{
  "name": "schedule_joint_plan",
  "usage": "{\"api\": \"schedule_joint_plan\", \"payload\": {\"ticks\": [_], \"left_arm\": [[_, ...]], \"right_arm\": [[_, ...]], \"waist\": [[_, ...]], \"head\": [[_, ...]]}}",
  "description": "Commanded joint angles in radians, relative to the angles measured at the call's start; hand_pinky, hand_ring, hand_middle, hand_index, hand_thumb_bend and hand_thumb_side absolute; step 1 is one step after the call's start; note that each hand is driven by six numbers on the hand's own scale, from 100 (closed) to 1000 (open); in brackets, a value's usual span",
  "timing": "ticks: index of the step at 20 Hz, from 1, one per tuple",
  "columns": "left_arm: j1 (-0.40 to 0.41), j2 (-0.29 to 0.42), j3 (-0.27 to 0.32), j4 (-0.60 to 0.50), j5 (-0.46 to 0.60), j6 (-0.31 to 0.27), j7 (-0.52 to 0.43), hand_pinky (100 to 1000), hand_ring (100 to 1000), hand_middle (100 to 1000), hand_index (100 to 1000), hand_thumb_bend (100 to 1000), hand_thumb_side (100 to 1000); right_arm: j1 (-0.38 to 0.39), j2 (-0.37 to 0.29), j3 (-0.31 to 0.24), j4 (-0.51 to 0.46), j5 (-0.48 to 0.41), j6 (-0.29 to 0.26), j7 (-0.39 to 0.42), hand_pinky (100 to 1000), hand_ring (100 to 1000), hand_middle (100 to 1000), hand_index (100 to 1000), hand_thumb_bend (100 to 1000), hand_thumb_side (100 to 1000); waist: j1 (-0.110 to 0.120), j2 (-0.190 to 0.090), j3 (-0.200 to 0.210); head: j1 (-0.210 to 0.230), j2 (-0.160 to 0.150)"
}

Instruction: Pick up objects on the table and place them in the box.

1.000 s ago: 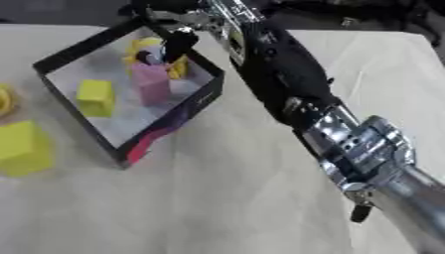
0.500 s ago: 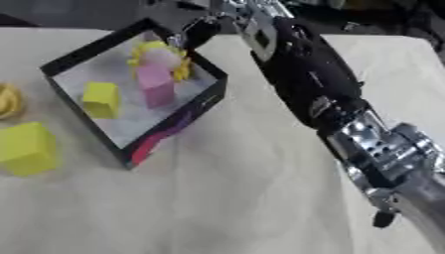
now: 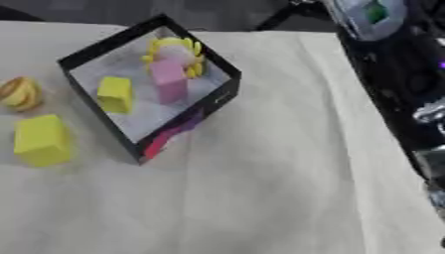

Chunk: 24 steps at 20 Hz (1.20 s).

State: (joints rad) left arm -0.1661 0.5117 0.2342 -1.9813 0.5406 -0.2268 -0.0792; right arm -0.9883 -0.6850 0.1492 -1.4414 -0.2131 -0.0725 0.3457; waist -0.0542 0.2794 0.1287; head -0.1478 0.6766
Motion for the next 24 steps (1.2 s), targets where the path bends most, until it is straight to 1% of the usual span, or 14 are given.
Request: {"api": "schedule_joint_plan", "payload": {"ticks": [1,3,4,5,6,7,11,13,15,16,17,18,21,24], "left_arm": [[0.006,0.034,0.001,-0.019,-0.022,-0.005,-0.014,804,872,815,813,100,624],[0.013,0.032,0.000,-0.019,-0.036,-0.008,-0.022,802,872,814,813,100,620],[0.016,0.032,-0.002,-0.019,-0.044,-0.012,-0.027,800,870,816,813,100,617],[0.020,0.034,-0.003,-0.019,-0.052,-0.018,-0.033,797,869,819,814,100,617],[0.024,0.036,-0.005,-0.019,-0.061,-0.024,-0.039,797,869,819,814,100,617],[0.030,0.044,-0.007,-0.019,-0.071,-0.033,-0.045,793,866,819,814,100,611],[0.056,0.111,-0.014,-0.019,-0.128,-0.094,-0.074,786,858,819,820,100,580],[0.075,0.173,-0.016,-0.019,-0.168,-0.130,-0.085,788,858,822,829,100,557],[0.097,0.260,-0.026,-0.019,-0.220,-0.154,-0.108,793,862,828,841,100,533],[0.110,0.304,-0.035,-0.019,-0.242,-0.154,-0.126,794,863,829,844,100,540],[0.127,0.357,-0.048,-0.019,-0.258,-0.141,-0.154,801,871,839,862,100,567],[0.139,0.400,-0.056,-0.019,-0.269,-0.127,-0.179,804,873,842,867,100,567],[0.155,0.518,-0.068,-0.009,-0.323,-0.111,-0.234,826,884,856,885,100,503],[0.153,0.610,-0.097,-0.008,-0.459,-0.123,-0.313,856,887,856,909,100,540]], "right_arm": [[0.052,-0.085,-0.065,-0.104,-0.141,0.039,-0.024,963,782,723,869,100,406],[0.125,-0.106,-0.109,-0.164,-0.224,0.046,-0.043,968,784,725,867,100,433],[0.165,-0.116,-0.134,-0.195,-0.268,0.046,-0.059,967,780,719,863,100,463],[0.206,-0.123,-0.158,-0.227,-0.305,0.045,-0.080,962,771,697,856,100,482],[0.242,-0.129,-0.179,-0.257,-0.335,0.045,-0.102,962,771,697,856,100,482],[0.280,-0.132,-0.198,-0.284,-0.354,0.046,-0.125,959,763,671,844,100,505],[0.419,-0.130,-0.258,-0.378,-0.378,0.058,-0.201,961,754,660,838,100,530],[0.470,-0.122,-0.283,-0.409,-0.381,0.059,-0.239,964,753,663,843,100,526],[0.521,-0.117,-0.309,-0.431,-0.382,0.053,-0.276,964,752,670,848,100,524],[0.543,-0.116,-0.320,-0.440,-0.379,0.052,-0.289,965,752,670,848,100,524],[0.563,-0.115,-0.330,-0.445,-0.377,0.054,-0.299,966,751,669,847,100,523],[0.579,-0.114,-0.339,-0.450,-0.375,0.056,-0.306,966,750,669,847,100,523],[0.607,-0.111,-0.354,-0.461,-0.393,0.059,-0.302,969,751,670,846,100,526],[0.615,-0.116,-0.368,-0.450,-0.411,0.069,-0.294,968,748,666,843,100,526]], "waist": [[0.023,-0.032,-0.006],[0.027,-0.027,-0.011],[0.030,-0.023,-0.013],[0.033,-0.020,-0.014],[0.035,-0.018,-0.015],[0.038,-0.014,-0.016],[0.050,-0.004,-0.022],[0.055,-0.002,-0.027],[0.060,-0.001,-0.028],[0.062,0.000,-0.029],[0.066,0.000,-0.031],[0.068,-0.001,-0.032],[0.072,-0.002,-0.034],[0.073,-0.002,-0.035]], "head": [[0.019,0.015],[0.028,0.031],[0.033,0.038],[0.039,0.043],[0.044,0.046],[0.052,0.047],[0.070,0.045],[0.068,0.043],[0.056,0.035],[0.051,0.030],[0.049,0.025],[0.048,0.022],[0.051,0.011],[0.056,0.006]]}}
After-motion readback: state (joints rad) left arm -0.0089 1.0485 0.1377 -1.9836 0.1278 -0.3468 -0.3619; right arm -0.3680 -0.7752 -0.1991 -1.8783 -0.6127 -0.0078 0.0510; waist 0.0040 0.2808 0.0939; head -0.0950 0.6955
